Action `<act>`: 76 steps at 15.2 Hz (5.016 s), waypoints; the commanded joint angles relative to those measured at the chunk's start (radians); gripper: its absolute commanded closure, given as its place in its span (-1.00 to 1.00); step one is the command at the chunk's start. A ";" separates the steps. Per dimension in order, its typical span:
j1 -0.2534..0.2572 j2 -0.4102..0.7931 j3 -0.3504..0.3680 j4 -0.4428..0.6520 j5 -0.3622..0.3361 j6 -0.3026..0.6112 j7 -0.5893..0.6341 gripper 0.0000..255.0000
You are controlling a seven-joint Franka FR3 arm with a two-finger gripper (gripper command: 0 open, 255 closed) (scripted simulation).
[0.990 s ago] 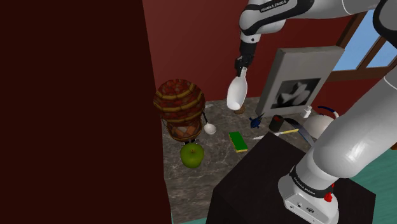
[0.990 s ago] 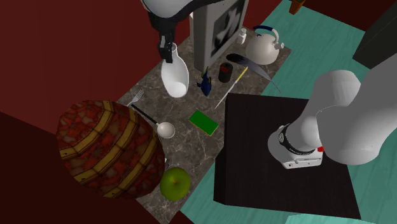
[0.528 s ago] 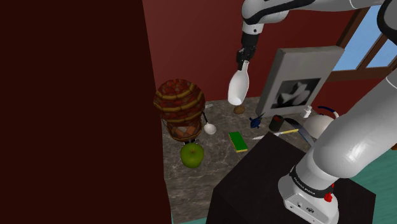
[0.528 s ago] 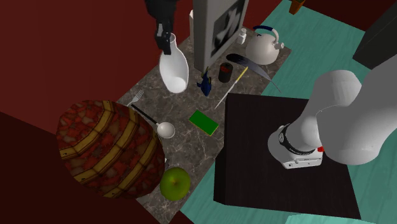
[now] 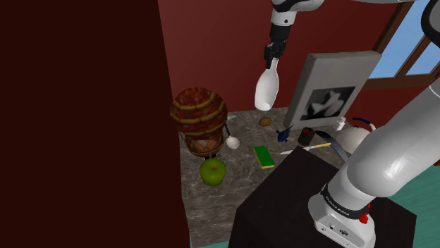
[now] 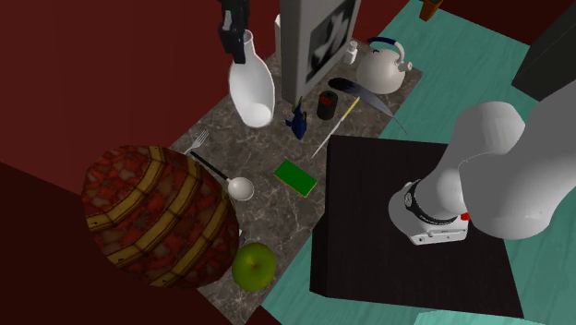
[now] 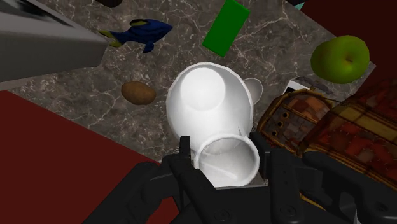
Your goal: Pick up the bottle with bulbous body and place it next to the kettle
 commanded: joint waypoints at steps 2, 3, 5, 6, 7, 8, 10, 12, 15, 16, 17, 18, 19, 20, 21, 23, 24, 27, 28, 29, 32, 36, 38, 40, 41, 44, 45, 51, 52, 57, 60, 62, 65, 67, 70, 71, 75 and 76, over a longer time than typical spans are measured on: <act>0.000 0.001 0.001 0.042 0.001 -0.041 -0.001 1.00; 0.001 0.002 0.001 0.056 0.001 -0.054 -0.001 1.00; 0.001 0.004 0.001 0.085 0.002 -0.082 -0.001 1.00; 0.001 0.005 0.001 0.100 0.002 -0.095 -0.001 1.00; 0.001 0.007 0.001 0.115 0.003 -0.109 -0.002 1.00; 0.002 0.009 0.001 0.131 0.004 -0.123 -0.002 1.00; 0.002 0.013 0.001 0.163 0.005 -0.150 -0.003 1.00; 0.002 0.019 0.001 0.196 0.007 -0.178 -0.004 1.00; -0.012 -0.037 -0.012 0.145 -0.012 -0.180 -0.028 1.00; -0.019 -0.065 -0.018 0.118 -0.022 -0.179 -0.039 1.00; -0.027 -0.092 -0.025 0.093 -0.031 -0.179 -0.052 1.00; -0.035 -0.118 -0.032 0.069 -0.041 -0.180 -0.064 1.00; -0.043 -0.144 -0.040 0.046 -0.051 -0.181 -0.077 1.00; -0.052 -0.169 -0.048 0.025 -0.062 -0.183 -0.091 1.00; -0.060 -0.193 -0.056 0.005 -0.072 -0.186 -0.104 1.00; -0.078 -0.240 -0.073 -0.031 -0.093 -0.192 -0.133 1.00; -0.087 -0.262 -0.082 -0.047 -0.104 -0.196 -0.147 1.00; -0.116 -0.325 -0.110 -0.089 -0.137 -0.210 -0.195 1.00; -0.126 -0.344 -0.120 -0.100 -0.149 -0.215 -0.211 1.00; -0.136 -0.363 -0.131 -0.111 -0.160 -0.220 -0.228 1.00; -0.165 -0.414 -0.165 -0.135 -0.195 -0.237 -0.282 1.00; -0.203 -0.469 -0.216 -0.151 -0.244 -0.261 -0.359 1.00; -0.221 -0.492 -0.244 -0.153 -0.268 -0.273 -0.400 1.00; -0.237 -0.510 -0.273 -0.150 -0.292 -0.284 -0.442 1.00; -0.245 -0.518 -0.289 -0.147 -0.305 -0.290 -0.464 1.00; -0.266 -0.536 -0.338 -0.132 -0.340 -0.304 -0.531 1.00; -0.271 -0.539 -0.353 -0.126 -0.350 -0.308 -0.551 1.00; -0.283 -0.563 -0.369 -0.218 -0.370 -0.237 -0.541 1.00; -0.285 -0.566 -0.373 -0.233 -0.373 -0.225 -0.539 1.00; -0.293 -0.578 -0.391 -0.304 -0.391 -0.165 -0.532 1.00; -0.297 -0.583 -0.404 -0.344 -0.402 -0.128 -0.528 1.00; -0.300 -0.585 -0.413 -0.371 -0.410 -0.104 -0.526 1.00; -0.303 -0.586 -0.428 -0.408 -0.421 -0.066 -0.523 1.00; -0.305 -0.586 -0.439 -0.432 -0.429 -0.040 -0.521 1.00; -0.307 -0.583 -0.456 -0.468 -0.441 -0.002 -0.518 1.00; -0.308 -0.582 -0.462 -0.479 -0.445 0.012 -0.517 1.00; -0.310 -0.573 -0.487 -0.522 -0.462 0.065 -0.514 1.00; -0.310 -0.570 -0.494 -0.533 -0.466 0.079 -0.513 1.00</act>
